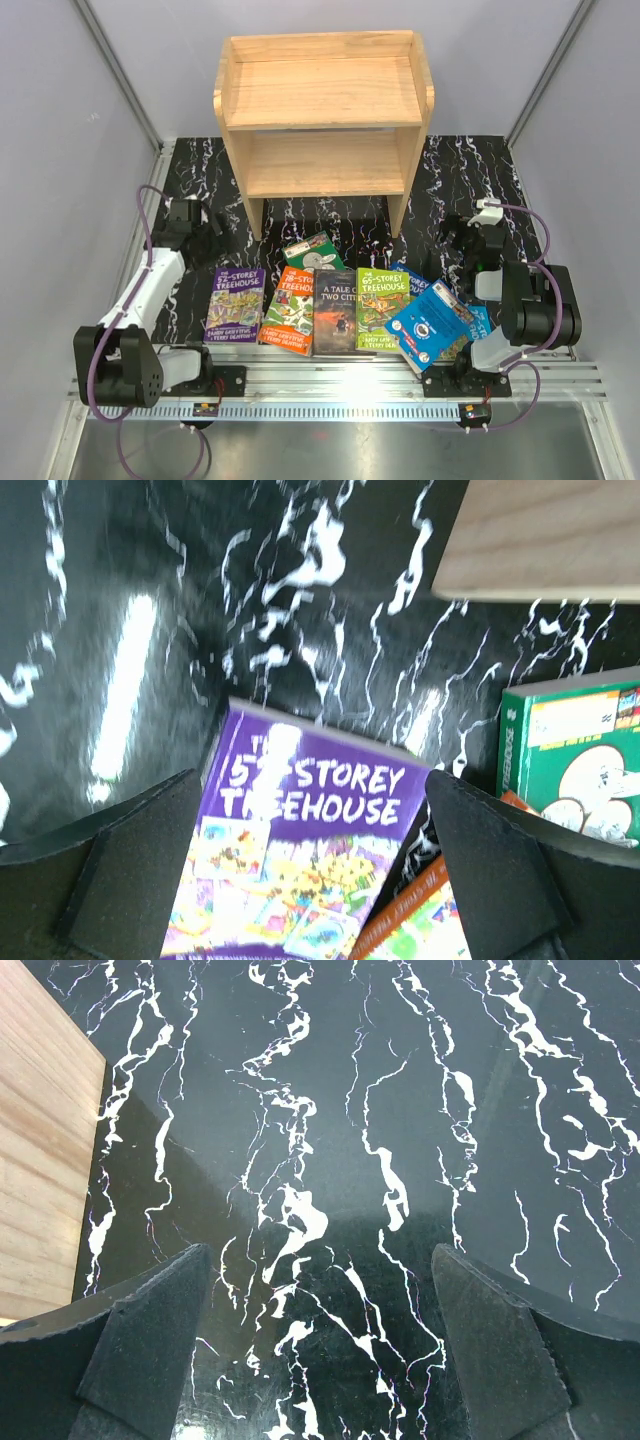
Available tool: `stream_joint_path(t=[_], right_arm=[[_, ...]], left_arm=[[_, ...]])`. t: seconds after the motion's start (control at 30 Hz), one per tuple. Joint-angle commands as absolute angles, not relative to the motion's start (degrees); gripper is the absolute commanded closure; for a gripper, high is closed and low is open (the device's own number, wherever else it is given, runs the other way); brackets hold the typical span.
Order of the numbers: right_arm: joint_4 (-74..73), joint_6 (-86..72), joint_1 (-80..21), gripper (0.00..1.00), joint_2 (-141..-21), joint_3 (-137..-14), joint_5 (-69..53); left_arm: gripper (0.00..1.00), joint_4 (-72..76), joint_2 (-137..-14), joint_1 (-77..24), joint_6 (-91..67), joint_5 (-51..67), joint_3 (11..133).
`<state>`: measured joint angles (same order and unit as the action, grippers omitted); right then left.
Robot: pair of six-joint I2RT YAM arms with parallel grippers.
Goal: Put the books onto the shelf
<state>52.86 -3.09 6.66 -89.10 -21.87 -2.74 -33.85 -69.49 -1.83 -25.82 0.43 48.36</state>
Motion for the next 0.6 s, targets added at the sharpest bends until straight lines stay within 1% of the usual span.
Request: stream_joint_path(t=[0.0,0.13,0.27,0.43,0.57], right_arm=[[56.69,-3.16,6.42,0.00,-88.51,-23.03,-3.69],[56.60,-3.08,6.42,0.00,-88.51,-23.03,-3.69],[56.69,-3.16,6.42,0.00,-88.59,-23.03,-3.60],[56.69,-2.99,6.42,0.01,-88.51,-23.03,-3.69],[56.69,-3.08,6.42,0.00,-88.51,-23.03,-3.69]], left_arm=[[0.01,-39.90,-67.50,-2.11,-30.32,0.26,49.04],[0.01,-43.06,-66.19,-2.63,-29.88,1.49,48.61],[0.01,-45.96,-61.80,-2.90,-30.85,1.50,49.04],[0.01,-51.32,-65.12,-4.47,-31.38,1.58,52.11],[0.01,-53.69,-63.29,-8.51,-32.43,0.44,53.43]])
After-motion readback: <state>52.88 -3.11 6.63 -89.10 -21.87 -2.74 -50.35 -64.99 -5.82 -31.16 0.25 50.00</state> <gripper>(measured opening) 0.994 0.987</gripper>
